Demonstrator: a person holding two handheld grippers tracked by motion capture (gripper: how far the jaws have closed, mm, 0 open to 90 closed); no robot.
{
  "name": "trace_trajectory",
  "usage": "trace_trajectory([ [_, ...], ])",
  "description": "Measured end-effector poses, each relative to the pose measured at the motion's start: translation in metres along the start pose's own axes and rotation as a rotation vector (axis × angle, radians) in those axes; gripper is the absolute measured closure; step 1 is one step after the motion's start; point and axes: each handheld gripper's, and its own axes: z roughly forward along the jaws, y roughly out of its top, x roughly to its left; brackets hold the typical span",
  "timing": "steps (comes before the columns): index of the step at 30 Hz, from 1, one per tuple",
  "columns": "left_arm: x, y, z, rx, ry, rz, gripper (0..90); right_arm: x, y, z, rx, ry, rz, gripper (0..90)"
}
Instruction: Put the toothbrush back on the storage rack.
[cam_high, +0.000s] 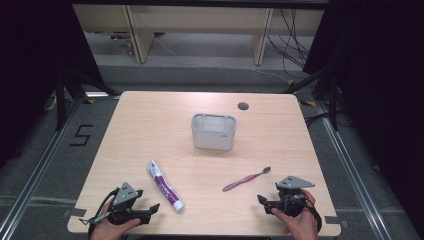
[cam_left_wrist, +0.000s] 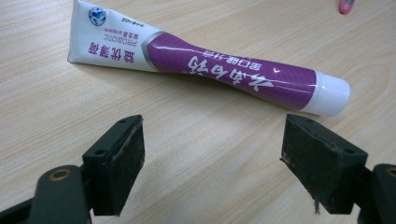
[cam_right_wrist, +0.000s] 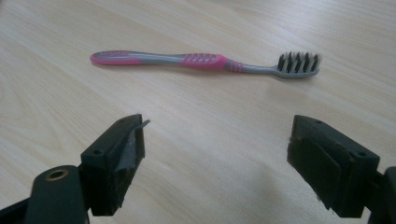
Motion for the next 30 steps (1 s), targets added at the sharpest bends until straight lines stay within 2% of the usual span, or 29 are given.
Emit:
trace_trajectory([
  [3, 0.0, 0.0, 0.0, -0.005, 0.003, -0.004, 21.1, 0.001, 0.0, 0.0, 0.0, 0.004, 0.02, 20.2],
  [4, 0.0, 0.0, 0.0, -0.003, 0.001, -0.002, 21.1, 0.001, 0.001, 0.0, -0.005, -0.004, 0.01, 21.1],
  [5, 0.0, 0.0, 0.001, -0.005, -0.001, 0.0, 21.1, -0.002, 0.001, 0.002, -0.019, 0.019, -0.02, 21.8],
  [6, 0.0, 0.0, 0.0, -0.005, -0.003, 0.003, 21.1, 0.001, 0.002, 0.001, -0.003, 0.015, 0.019, 23.1],
  [7, 0.0, 0.0, 0.0, -0.004, -0.003, 0.002, 21.1, 0.002, 0.003, -0.002, 0.013, 0.006, 0.033, 24.3],
  [11, 0.0, 0.0, 0.001, -0.005, -0.001, 0.0, 21.0, 0.003, 0.005, 0.0, 0.005, 0.013, 0.023, 25.0],
  [13, 0.0, 0.0, 0.002, -0.011, -0.003, -0.001, 21.0, 0.003, 0.009, 0.002, -0.016, 0.018, -0.008, 25.6],
  [15, 0.0, 0.0, 0.002, -0.012, -0.006, 0.001, 21.1, 0.004, 0.012, 0.004, -0.013, 0.028, -0.016, 25.6],
  [17, 0.0, 0.0, 0.002, -0.009, -0.004, 0.002, 21.1, 0.006, 0.015, 0.005, -0.018, 0.034, 0.002, 25.6],
  [18, 0.0, 0.0, 0.001, -0.004, -0.003, 0.0, 21.0, 0.006, 0.016, 0.005, -0.028, 0.02, -0.02, 25.6],
  [19, 0.0, 0.0, 0.001, -0.004, -0.003, 0.0, 21.1, 0.006, 0.018, 0.007, -0.021, 0.055, -0.004, 25.6],
  [20, 0.0, 0.0, 0.001, -0.006, -0.003, -0.001, 21.1, 0.01, 0.019, 0.006, -0.023, 0.04, 0.031, 25.6],
  [21, 0.0, 0.0, 0.001, -0.006, -0.003, -0.001, 21.0, 0.01, 0.019, 0.006, -0.023, 0.04, 0.031, 25.6],
  [22, 0.0, 0.0, 0.001, -0.006, -0.005, -0.001, 21.1, 0.009, 0.023, 0.009, -0.034, 0.055, 0.001, 25.7],
  [23, 0.0, 0.0, 0.001, -0.015, -0.007, 0.002, 21.1, 0.013, 0.024, 0.009, -0.028, 0.051, 0.023, 26.1],
  [25, 0.0, 0.0, 0.001, -0.008, -0.007, 0.006, 21.1, 0.015, 0.026, 0.01, -0.021, 0.055, 0.032, 27.4],
  [26, 0.0, 0.0, 0.001, -0.007, -0.008, 0.006, 21.1, 0.014, 0.028, 0.013, -0.034, 0.067, -0.018, 29.0],
  [29, 0.0, 0.0, 0.001, -0.003, -0.008, 0.006, 21.1, 0.022, 0.034, 0.016, -0.039, 0.075, -0.015, 32.4],
  [30, 0.0, 0.0, 0.001, -0.01, -0.006, 0.005, 21.1, 0.023, 0.038, 0.017, -0.043, 0.082, -0.046, 35.0],
])
